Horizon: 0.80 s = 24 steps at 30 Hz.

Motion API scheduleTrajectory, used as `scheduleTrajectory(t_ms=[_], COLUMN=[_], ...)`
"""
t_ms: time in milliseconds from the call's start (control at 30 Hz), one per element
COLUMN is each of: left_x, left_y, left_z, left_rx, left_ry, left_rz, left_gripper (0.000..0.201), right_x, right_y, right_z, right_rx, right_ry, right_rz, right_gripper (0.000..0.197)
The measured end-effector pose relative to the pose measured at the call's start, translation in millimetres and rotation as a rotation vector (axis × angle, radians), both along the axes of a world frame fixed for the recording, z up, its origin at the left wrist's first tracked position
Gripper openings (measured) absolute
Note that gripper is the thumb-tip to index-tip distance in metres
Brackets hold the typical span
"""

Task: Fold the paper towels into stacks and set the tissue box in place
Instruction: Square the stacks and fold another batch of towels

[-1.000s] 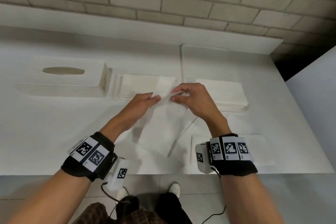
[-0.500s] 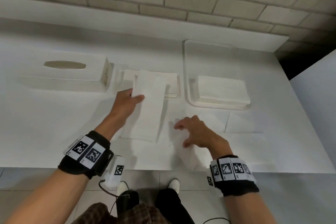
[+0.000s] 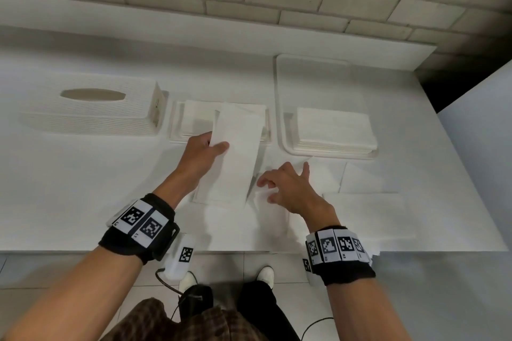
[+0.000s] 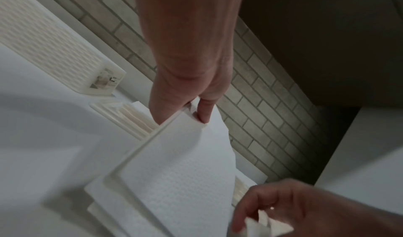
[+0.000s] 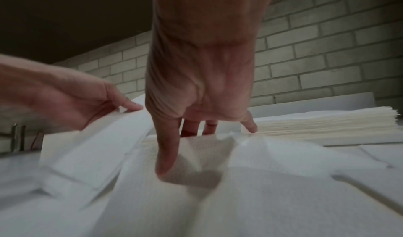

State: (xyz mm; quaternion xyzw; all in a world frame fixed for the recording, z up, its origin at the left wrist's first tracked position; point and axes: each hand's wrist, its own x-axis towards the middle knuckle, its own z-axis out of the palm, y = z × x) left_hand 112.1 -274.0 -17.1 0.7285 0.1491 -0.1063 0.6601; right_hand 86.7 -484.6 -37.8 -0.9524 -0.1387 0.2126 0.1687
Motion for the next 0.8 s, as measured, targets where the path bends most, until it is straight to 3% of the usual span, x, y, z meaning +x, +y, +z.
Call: scheduleTrajectory(t_ms=[100,233,433,533,733,800], left_x=[-4.7,-8.6,-6.2,-6.6,-5.9,-6.9], left_y=[1.2,0.8,0.2,-4.4,-5.5,-6.2], left_z=[0.3,3.1,9.7,19.8,30.2,31.5], left_rx=[-0.049,-0.115,-0.224,-0.326,-0.492,-0.452], left_ry=[-0.038,-0.090,-0.117,-0.108,-0.032,-0.051], left_rz=[0.004,0.030,0.046,0.001,-0.059,-0.089], left_gripper=[0.016,0.015,0.010,0.020,0.039,0.038], right_x=[1.9,7.1,13.2,20.6,35.3,36.0], right_y=[0.4,-0.2,9.6,19.8,43.5,49.0], right_z=[10.4,33.3,75.5,82.0,67.8,66.6], right_rx=[0.135,0.327,0.831,1.099,1.157,1.139], right_ry=[-0.020,-0.068,-0.173,-0.195,-0.259,-0.270], right_rz=[-0.033,-0.085,-0.289,-0.475,-0.686,-0.697], right_gripper=[0.013,0.009,0.003,0.005,0.008,0.009])
